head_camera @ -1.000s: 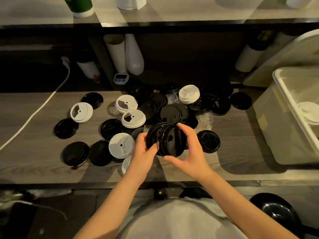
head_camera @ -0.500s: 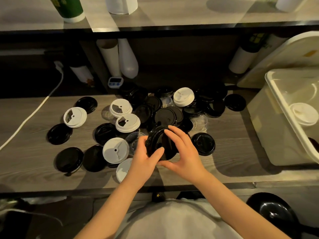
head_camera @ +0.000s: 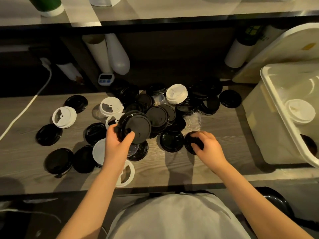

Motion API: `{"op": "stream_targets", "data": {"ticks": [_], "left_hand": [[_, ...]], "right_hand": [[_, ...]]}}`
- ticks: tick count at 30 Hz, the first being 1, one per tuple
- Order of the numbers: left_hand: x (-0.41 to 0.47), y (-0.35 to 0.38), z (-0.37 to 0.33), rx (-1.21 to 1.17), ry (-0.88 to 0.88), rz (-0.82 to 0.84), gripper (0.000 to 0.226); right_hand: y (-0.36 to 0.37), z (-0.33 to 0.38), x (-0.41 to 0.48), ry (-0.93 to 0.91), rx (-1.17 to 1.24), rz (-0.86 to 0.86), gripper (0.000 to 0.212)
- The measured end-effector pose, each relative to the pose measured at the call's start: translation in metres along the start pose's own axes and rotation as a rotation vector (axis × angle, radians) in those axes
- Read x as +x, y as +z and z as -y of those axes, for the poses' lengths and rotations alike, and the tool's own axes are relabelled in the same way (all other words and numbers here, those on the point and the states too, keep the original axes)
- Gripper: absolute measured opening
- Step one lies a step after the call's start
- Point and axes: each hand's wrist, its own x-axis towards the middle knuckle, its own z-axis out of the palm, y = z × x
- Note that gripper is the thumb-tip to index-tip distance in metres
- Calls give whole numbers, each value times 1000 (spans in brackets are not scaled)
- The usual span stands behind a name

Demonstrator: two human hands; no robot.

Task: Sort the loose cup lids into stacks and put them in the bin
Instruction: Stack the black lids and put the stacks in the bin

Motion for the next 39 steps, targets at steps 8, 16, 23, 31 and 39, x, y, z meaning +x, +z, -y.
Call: {"op": "stream_targets", "data": {"ticks": [8,16,23,31,39], "left_hand": [[15,-40,-4,-46,-7,-192,34],[17,-52,-5,-108,-15,-223,31],[14,-42,-3,-128,-40,-176,31],[9,-14,0,-269,-177,19,40],[0,-1,-12,-369,-198,127,36]], "right_hand": [[16,49,57,-303,-91,33,66],[42,81,106,-351,-356,253,91],[32,82,94,-313,-156,67,81],[3,119,47,-249,496,43,76],[8,136,29,-301,618,74,79]]}}
